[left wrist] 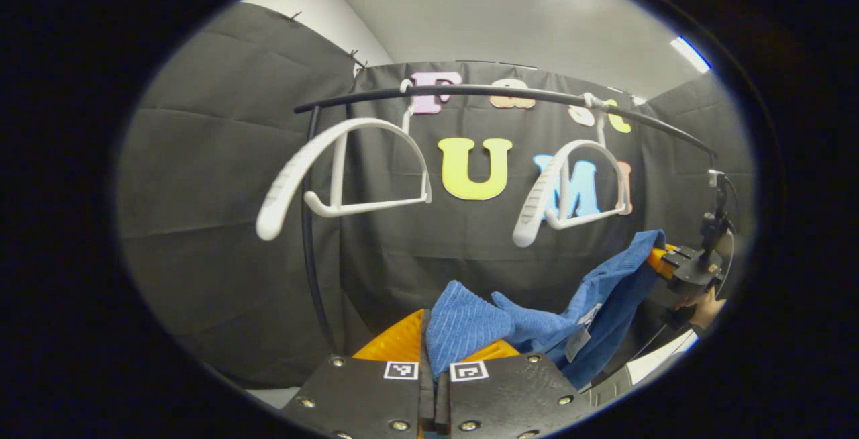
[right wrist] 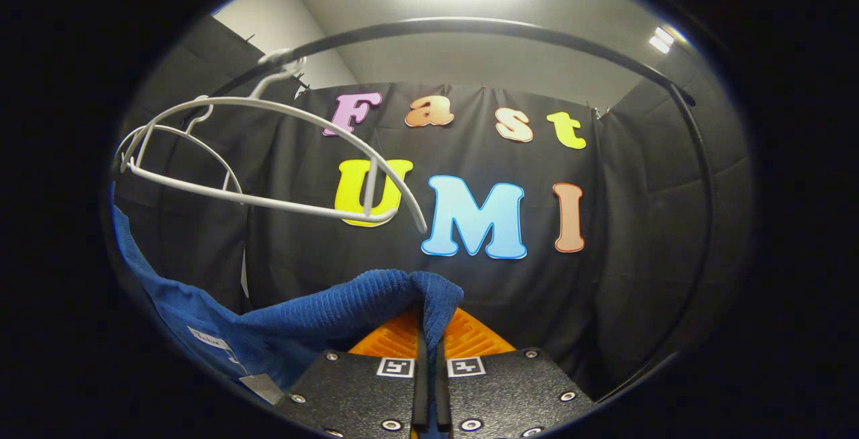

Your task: Grasp the clothes on the hanger with both hands and then place them into the laundry hamper below.

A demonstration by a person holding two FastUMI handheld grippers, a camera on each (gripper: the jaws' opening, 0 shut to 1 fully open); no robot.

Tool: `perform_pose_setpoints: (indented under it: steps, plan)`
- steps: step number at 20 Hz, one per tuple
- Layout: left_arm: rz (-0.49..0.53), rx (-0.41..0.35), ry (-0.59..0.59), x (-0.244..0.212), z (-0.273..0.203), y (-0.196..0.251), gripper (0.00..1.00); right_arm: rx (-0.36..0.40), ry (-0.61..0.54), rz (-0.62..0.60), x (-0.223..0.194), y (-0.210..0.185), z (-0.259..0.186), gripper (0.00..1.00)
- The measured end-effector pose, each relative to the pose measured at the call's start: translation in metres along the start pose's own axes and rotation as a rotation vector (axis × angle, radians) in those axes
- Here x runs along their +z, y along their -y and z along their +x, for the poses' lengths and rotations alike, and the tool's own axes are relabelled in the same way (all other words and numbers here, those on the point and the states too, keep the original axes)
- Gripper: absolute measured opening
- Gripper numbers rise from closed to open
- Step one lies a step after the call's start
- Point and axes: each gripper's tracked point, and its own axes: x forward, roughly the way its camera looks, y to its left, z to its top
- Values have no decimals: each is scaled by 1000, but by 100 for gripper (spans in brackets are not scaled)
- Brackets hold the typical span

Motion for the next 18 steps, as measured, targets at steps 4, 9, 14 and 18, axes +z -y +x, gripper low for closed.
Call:
perform_pose_setpoints:
  steps: [4, 9, 14, 18]
  plan:
    - [-29, -58, 46, 13, -29, 7, 2, 5, 14, 19, 26, -19, -52, 4]
    - [-52, -170, 94, 31, -63, 32, 2, -5, 50, 31, 57, -34, -114, 4]
    - [-97, -273, 112, 30, -86, 62, 0, 4, 56, 45, 70, -54, -164, 4]
    - [-115, -316, 94, 12, -106, 88, 2, 48, 16, 58, 58, -78, -199, 4]
